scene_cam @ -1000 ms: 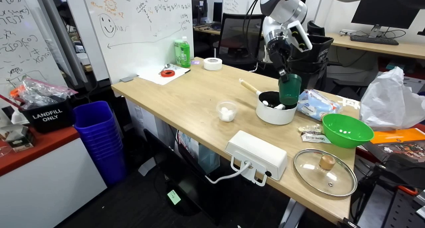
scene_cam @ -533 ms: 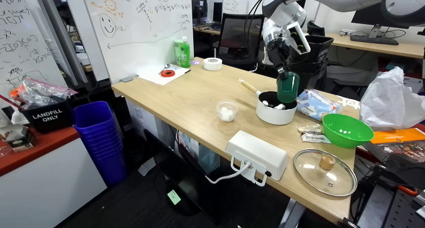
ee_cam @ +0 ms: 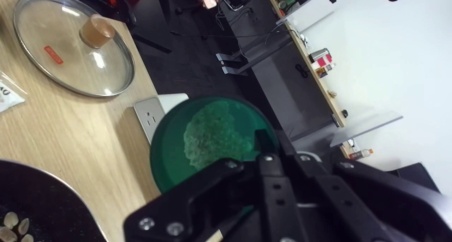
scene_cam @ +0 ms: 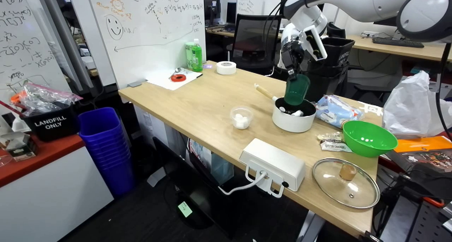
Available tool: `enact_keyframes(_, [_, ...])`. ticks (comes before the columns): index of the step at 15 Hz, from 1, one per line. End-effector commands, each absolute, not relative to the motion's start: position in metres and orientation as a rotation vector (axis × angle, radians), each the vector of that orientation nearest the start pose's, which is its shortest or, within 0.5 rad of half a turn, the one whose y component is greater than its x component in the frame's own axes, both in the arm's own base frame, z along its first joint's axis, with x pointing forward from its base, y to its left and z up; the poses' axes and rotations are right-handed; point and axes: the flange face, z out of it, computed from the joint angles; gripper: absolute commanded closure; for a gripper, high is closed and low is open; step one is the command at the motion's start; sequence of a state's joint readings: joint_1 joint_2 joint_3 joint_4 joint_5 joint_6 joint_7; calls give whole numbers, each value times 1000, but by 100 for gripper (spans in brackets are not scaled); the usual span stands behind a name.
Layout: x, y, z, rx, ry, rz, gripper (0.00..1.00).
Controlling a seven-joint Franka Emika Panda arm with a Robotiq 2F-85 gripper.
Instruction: Pour the contents of the cup into the pot
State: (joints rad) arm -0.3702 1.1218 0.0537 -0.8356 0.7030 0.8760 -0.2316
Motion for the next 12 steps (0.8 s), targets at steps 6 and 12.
enact_keyframes(6, [664,-151,226,-1842,-25,843,99])
enact_keyframes(12, [666,-154,218,-1840,7,841,99])
